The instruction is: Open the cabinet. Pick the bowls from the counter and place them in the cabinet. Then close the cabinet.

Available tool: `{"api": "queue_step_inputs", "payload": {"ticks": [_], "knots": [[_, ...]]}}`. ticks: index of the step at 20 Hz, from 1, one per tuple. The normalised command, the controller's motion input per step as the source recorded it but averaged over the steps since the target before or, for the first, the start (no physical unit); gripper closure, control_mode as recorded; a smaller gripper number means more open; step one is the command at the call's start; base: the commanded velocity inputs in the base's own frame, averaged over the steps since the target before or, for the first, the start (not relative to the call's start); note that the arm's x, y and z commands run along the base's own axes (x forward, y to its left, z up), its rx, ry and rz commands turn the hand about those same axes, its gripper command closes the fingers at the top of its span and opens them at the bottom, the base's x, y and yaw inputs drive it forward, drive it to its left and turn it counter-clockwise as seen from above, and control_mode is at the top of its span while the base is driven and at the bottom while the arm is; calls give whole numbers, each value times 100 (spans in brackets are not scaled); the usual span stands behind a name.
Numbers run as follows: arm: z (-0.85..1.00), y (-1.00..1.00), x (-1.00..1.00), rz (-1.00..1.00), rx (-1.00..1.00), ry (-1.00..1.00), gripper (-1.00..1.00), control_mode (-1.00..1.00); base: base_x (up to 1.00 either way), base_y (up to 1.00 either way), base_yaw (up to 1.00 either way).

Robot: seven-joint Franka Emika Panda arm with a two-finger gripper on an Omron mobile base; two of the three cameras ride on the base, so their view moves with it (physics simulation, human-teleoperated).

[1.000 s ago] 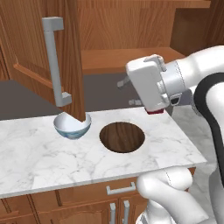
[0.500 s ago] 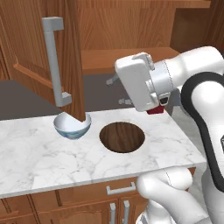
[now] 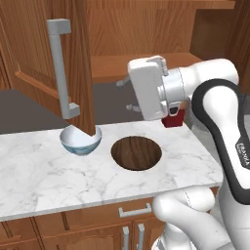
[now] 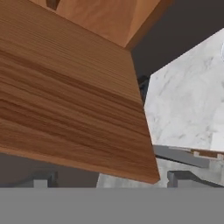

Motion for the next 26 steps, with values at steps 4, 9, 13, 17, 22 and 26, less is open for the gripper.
{"api": "queue_step_inputs", "payload": {"ticks": [4,9,13,17,22,26], "knots": [[0,20,14,-1,5,4,-100,-100,0,0,0],[0,31,0,0,3,0,-100,-100,0,0,0],[-3,49,0,0,4,5,-100,-100,0,0,0],[0,38,1,1,6,10,-100,-100,0,0,0],[0,7,12,1,10,11,-100,-100,0,0,0],[-10,62,-8,2,9,8,-100,-100,0,0,0]]}}
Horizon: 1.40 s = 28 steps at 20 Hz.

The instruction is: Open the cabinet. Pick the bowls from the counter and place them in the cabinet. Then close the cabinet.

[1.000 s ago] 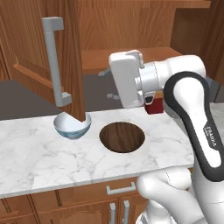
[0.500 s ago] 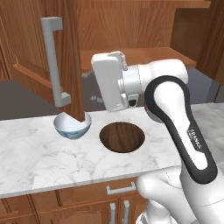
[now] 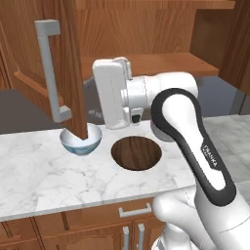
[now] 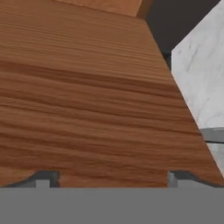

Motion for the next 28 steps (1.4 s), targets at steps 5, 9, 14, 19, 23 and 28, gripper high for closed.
{"api": "queue_step_inputs", "payload": {"ticks": [5,9,14,19,23,28], "knots": [[-38,100,-16,0,1,2,-100,-100,0,0,0],[-8,66,2,0,0,4,-100,-100,0,0,0],[34,-70,4,-3,18,16,-100,-100,0,0,0],[0,-62,-1,-5,3,5,-100,-100,0,0,0],[-65,-26,-15,0,-42,-16,-100,-100,0,0,0],[-29,-50,-30,0,-56,-37,-100,-100,0,0,0]]}}
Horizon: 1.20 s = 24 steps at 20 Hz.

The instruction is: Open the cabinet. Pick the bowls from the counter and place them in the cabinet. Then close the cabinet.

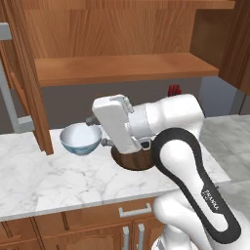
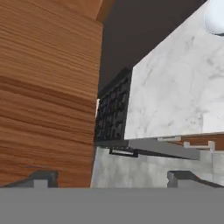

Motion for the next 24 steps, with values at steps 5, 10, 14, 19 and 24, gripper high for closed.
{"api": "queue_step_inputs", "payload": {"ticks": [5,10,14,19,24], "knots": [[-5,-63,-9,-5,-44,-20,-100,-100,0,0,0],[-4,-55,5,-17,-28,0,-100,-100,0,0,0],[-13,-39,22,-15,-25,0,-100,-100,0,0,0],[-16,-26,36,-6,-25,-1,-100,-100,0,0,0],[-30,-36,28,0,-17,0,-100,-100,0,0,0]]}}
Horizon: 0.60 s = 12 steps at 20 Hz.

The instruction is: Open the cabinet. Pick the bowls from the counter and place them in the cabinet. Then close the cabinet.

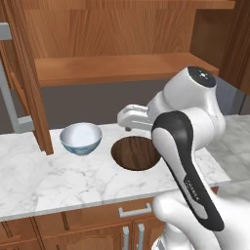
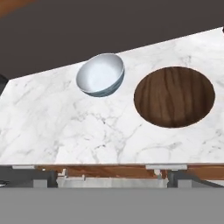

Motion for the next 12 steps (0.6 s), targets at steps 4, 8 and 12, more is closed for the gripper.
{"api": "queue_step_inputs", "payload": {"ticks": [4,8,12], "knots": [[-41,-50,18,-1,-12,0,-100,-100,0,0,0],[-42,-73,21,-6,-10,0,-100,-100,0,0,0],[-48,-72,10,-8,-8,0,-100,-100,0,0,0]]}}
